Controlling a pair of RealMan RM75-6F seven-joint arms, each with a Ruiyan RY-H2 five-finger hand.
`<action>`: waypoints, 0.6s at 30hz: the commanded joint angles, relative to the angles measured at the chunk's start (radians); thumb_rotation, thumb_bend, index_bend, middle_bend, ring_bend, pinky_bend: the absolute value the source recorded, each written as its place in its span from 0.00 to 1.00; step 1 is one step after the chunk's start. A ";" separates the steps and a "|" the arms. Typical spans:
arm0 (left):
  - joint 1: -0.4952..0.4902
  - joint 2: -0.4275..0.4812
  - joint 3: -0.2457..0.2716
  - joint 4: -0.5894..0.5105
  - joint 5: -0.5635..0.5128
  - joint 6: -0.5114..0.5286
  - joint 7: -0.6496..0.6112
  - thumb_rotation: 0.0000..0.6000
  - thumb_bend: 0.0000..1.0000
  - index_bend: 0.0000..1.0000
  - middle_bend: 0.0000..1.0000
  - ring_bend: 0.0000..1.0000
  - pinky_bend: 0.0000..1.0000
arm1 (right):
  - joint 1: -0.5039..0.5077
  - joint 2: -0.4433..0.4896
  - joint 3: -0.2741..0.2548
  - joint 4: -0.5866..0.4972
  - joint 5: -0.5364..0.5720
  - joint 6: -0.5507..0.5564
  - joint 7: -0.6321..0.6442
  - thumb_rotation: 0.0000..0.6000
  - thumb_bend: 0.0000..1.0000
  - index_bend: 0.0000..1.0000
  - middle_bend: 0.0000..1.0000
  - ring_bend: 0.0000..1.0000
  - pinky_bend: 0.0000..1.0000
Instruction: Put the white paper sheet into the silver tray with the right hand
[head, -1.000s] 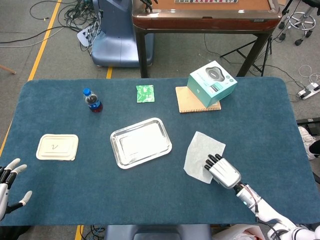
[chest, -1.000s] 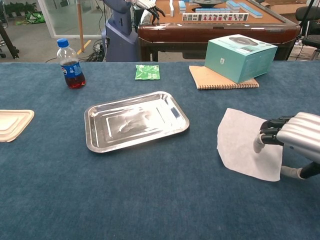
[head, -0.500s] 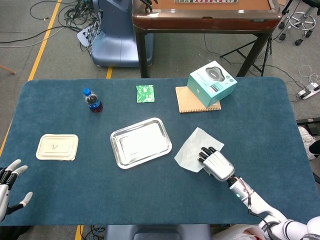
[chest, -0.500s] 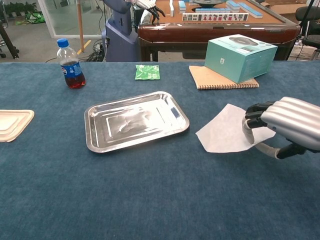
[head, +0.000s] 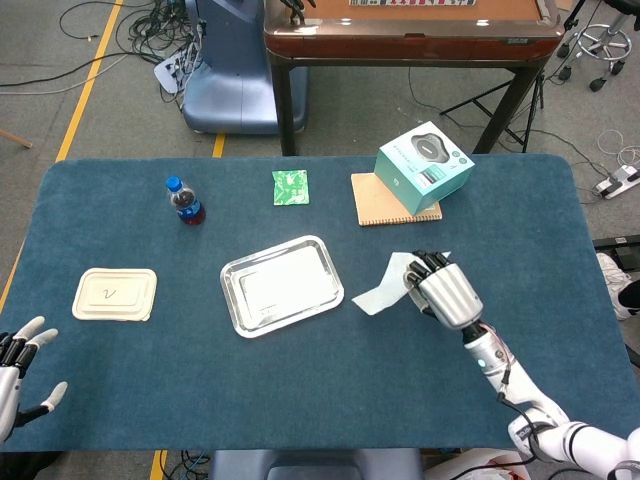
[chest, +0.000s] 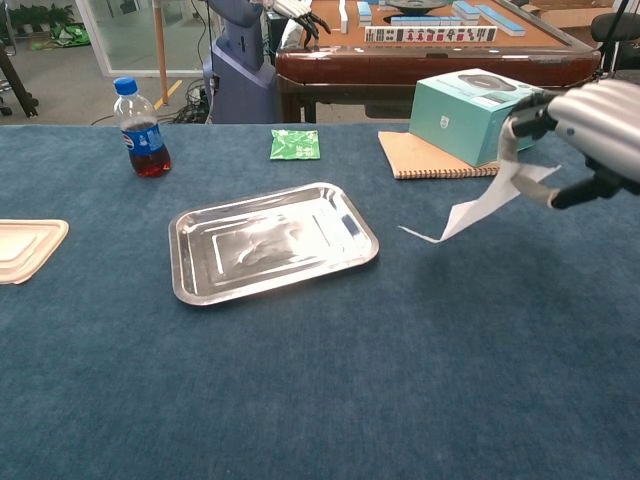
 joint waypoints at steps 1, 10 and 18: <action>0.000 0.000 0.001 -0.002 0.000 -0.001 0.003 1.00 0.21 0.23 0.12 0.14 0.09 | 0.024 0.017 0.040 -0.037 0.022 0.016 -0.013 1.00 0.48 0.70 0.44 0.22 0.36; 0.002 0.000 0.003 -0.002 0.006 0.002 0.002 1.00 0.21 0.23 0.12 0.14 0.09 | 0.093 -0.009 0.115 -0.086 0.055 0.009 -0.120 1.00 0.48 0.70 0.44 0.22 0.36; 0.003 0.000 0.006 0.000 0.015 0.006 -0.002 1.00 0.21 0.23 0.12 0.14 0.09 | 0.191 -0.112 0.140 -0.048 0.059 -0.042 -0.224 1.00 0.48 0.70 0.44 0.22 0.36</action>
